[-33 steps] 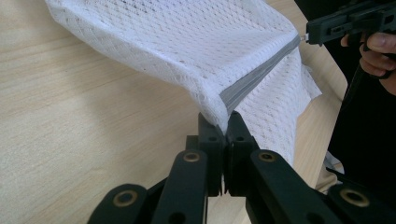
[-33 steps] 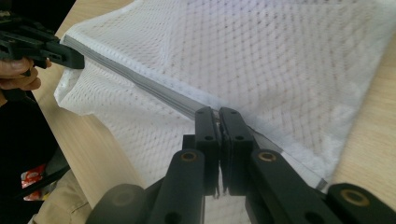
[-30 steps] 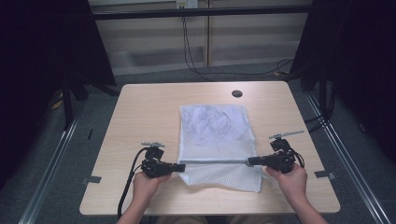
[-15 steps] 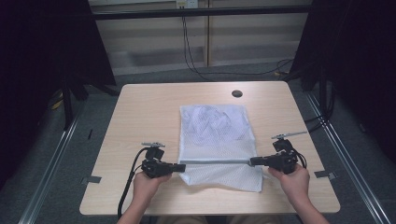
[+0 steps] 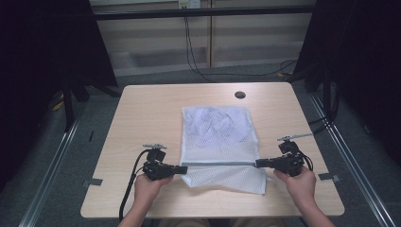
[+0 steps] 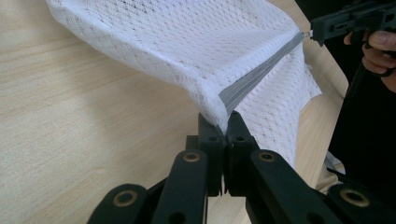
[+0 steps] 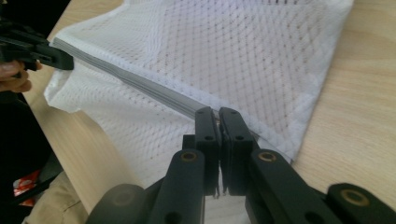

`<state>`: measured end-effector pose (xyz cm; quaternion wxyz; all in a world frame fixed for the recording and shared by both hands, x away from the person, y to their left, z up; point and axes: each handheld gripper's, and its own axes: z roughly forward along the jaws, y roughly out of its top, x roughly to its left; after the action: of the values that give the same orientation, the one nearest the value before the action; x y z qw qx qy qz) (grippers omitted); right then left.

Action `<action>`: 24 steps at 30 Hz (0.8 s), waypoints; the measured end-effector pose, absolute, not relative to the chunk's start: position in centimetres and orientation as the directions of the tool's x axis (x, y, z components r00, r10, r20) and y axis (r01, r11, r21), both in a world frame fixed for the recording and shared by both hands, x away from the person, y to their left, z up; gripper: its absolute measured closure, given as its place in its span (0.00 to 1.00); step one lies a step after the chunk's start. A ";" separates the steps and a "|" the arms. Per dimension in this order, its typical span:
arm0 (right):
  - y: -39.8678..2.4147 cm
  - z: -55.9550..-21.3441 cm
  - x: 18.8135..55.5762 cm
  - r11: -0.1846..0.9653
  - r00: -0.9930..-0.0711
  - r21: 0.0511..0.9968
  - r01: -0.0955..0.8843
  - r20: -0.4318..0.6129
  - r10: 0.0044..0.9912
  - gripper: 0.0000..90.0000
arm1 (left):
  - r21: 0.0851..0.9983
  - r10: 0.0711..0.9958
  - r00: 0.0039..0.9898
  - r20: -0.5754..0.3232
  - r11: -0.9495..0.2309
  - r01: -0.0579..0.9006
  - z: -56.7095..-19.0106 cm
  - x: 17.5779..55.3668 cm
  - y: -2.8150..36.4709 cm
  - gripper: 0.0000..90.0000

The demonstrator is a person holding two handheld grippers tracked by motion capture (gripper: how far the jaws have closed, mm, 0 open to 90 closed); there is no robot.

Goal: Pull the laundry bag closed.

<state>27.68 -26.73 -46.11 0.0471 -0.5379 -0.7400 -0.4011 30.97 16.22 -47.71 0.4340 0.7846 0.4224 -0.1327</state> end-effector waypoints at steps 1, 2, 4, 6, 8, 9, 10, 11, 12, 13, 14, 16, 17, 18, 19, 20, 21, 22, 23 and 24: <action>-26.8 -46.1 27.7 0.098 -0.415 0.542 0.835 0.502 0.759 0.96 | 0.567 0.546 0.607 -0.578 -0.265 0.780 -47.7 31.0 16.2 0.98; -26.9 -46.1 27.7 0.093 -0.412 0.540 0.837 0.507 0.757 0.96 | 0.568 0.543 0.608 -0.579 -0.266 0.778 -47.7 31.0 16.2 0.98; -26.9 -46.1 27.6 0.093 -0.412 0.540 0.836 0.506 0.758 0.96 | 0.569 0.544 0.609 -0.577 -0.268 0.778 -47.7 31.0 16.2 0.98; -26.9 -46.1 27.6 0.093 -0.411 0.540 0.837 0.506 0.759 0.96 | 0.567 0.544 0.607 -0.579 -0.267 0.779 -47.7 31.0 16.2 0.98; -26.9 -46.1 27.6 0.093 -0.411 0.539 0.837 0.506 0.759 0.97 | 0.571 0.548 0.611 -0.571 -0.271 0.775 -47.7 31.0 16.2 0.98; -26.9 -46.1 27.6 0.096 -0.414 0.542 0.835 0.504 0.758 0.96 | 0.571 0.551 0.613 -0.566 -0.274 0.774 -47.7 31.0 16.2 0.98; -26.9 -46.1 27.6 0.097 -0.411 0.542 0.835 0.496 0.765 0.96 | 0.571 0.553 0.613 -0.564 -0.276 0.774 -47.7 31.0 16.3 0.98; -27.0 -46.1 27.6 0.096 -0.409 0.542 0.835 0.494 0.768 0.96 | 0.571 0.551 0.612 -0.568 -0.272 0.775 -47.7 31.0 16.3 0.98; -27.1 -46.1 27.6 0.095 -0.409 0.541 0.835 0.496 0.766 0.97 | 0.573 0.553 0.610 -0.567 -0.267 0.775 -47.7 31.0 16.3 0.98; -27.2 -46.1 27.6 0.094 -0.407 0.542 0.835 0.494 0.769 0.96 | 0.573 0.556 0.608 -0.566 -0.265 0.775 -47.7 31.0 16.4 0.98; -27.3 -46.1 27.5 0.093 -0.405 0.541 0.836 0.494 0.770 0.96 | 0.572 0.557 0.607 -0.567 -0.264 0.777 -47.6 31.0 16.4 0.98; -27.6 -46.2 27.5 0.091 -0.401 0.540 0.837 0.492 0.773 0.96 | 0.572 0.553 0.608 -0.569 -0.265 0.776 -47.7 31.0 16.4 0.98; -27.7 -46.2 27.5 0.084 -0.399 0.541 0.837 0.499 0.769 0.96 | 0.570 0.551 0.609 -0.571 -0.268 0.776 -47.7 31.0 16.3 0.98; -27.8 -46.2 27.4 0.084 -0.397 0.539 0.838 0.498 0.771 0.96 | 0.570 0.553 0.609 -0.568 -0.269 0.776 -47.7 31.0 16.3 0.98; -27.8 -46.2 27.4 0.085 -0.399 0.541 0.837 0.497 0.770 0.96 | 0.568 0.555 0.607 -0.569 -0.268 0.778 -47.7 30.9 16.2 0.98; -27.8 -46.2 27.4 0.084 -0.398 0.540 0.837 0.497 0.771 0.96 | 0.569 0.554 0.609 -0.567 -0.271 0.776 -47.7 31.0 16.3 0.98; -27.8 -46.2 27.4 0.085 -0.399 0.540 0.837 0.497 0.771 0.96 | 0.569 0.555 0.609 -0.567 -0.271 0.776 -47.7 31.0 16.3 0.98; -27.8 -46.2 27.4 0.088 -0.400 0.542 0.836 0.492 0.773 0.96 | 0.568 0.556 0.608 -0.566 -0.271 0.777 -47.7 31.0 16.3 0.98; -27.8 -46.3 27.4 0.089 -0.400 0.540 0.837 0.492 0.773 0.96 | 0.568 0.554 0.609 -0.567 -0.273 0.777 -47.7 31.0 16.4 0.98; -27.8 -46.3 27.4 0.088 -0.400 0.540 0.837 0.494 0.772 0.96 | 0.568 0.555 0.608 -0.568 -0.271 0.777 -47.7 31.0 16.4 0.98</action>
<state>27.39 -27.78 -46.27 0.0407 -0.5464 -0.7363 -0.3970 30.96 16.36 -47.69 0.4304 0.7865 0.4236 -0.1291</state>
